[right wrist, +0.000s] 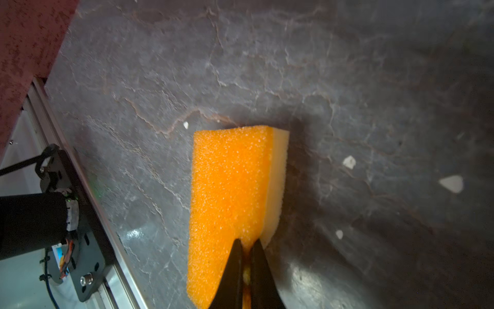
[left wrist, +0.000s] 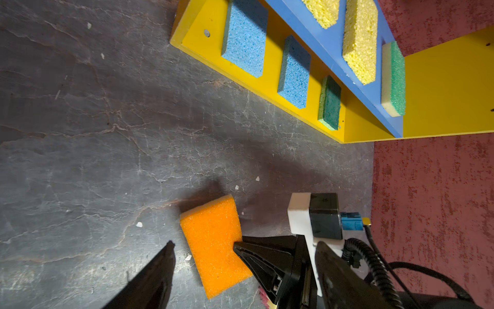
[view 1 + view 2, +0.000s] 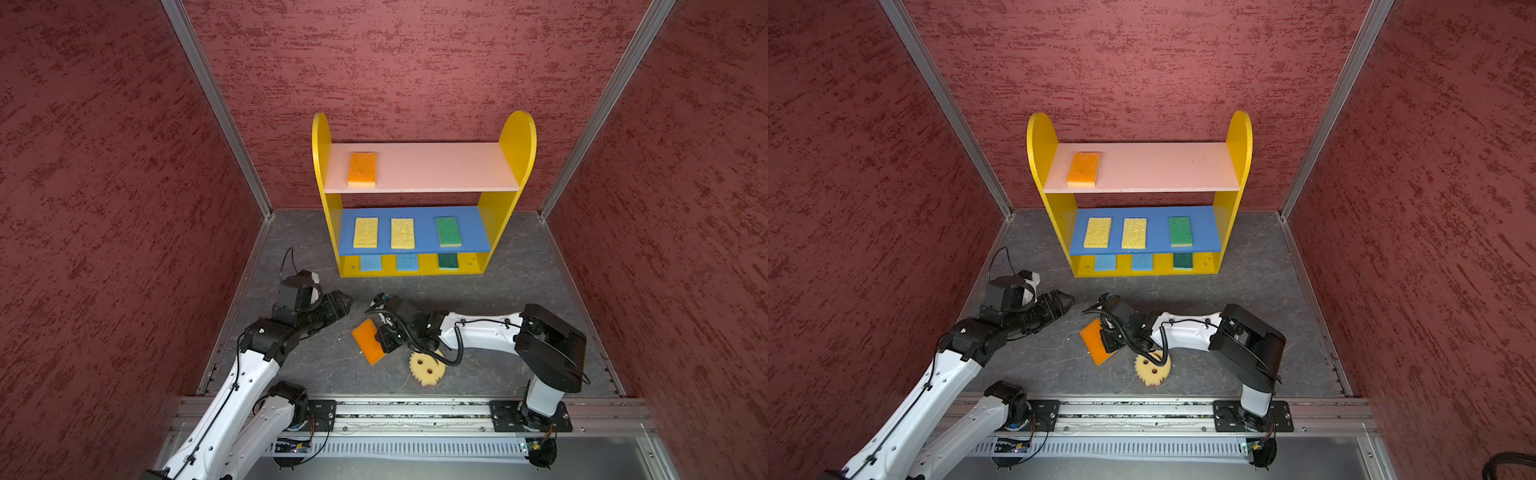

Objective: Place and organize the cleaning sponges onto the shelf
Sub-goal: 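Lift the orange sponge and carry it to the pink shelf with right gripper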

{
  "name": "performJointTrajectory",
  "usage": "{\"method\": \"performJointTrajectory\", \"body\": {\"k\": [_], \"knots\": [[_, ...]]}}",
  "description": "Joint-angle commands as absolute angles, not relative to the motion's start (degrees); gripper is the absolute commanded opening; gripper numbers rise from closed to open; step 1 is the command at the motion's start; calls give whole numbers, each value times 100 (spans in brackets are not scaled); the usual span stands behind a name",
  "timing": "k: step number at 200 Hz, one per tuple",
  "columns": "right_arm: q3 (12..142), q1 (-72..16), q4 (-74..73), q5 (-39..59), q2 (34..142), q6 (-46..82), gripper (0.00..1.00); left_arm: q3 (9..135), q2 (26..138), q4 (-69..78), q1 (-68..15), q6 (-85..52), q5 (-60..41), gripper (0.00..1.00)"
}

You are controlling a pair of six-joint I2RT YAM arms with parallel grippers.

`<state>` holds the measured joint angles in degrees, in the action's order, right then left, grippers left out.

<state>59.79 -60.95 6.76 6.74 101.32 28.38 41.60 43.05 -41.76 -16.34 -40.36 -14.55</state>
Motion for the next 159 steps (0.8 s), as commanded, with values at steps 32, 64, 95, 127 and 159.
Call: {"method": "performJointTrajectory", "body": {"k": [32, 64, 95, 127, 159], "knots": [[7010, -5651, 2061, -102, 9247, 2101, 0, 4414, 3566, -3693, -2220, -3869, -1275, 76], [8048, -4977, 2830, -214, 8915, 1965, 0, 4595, 3636, -3691, -2414, -3746, -1159, 76], [9290, -4448, 3436, -507, 8989, 1761, 0, 4806, 3890, -3645, -2582, -3704, -1148, 77], [10775, -4091, 4033, -711, 9395, 1617, 0, 4932, 3938, -3630, -2768, -3648, -986, 77], [12328, -3908, 4551, -856, 9967, 1454, 0, 4913, 3883, -3697, -2815, -3618, -827, 78]]}}
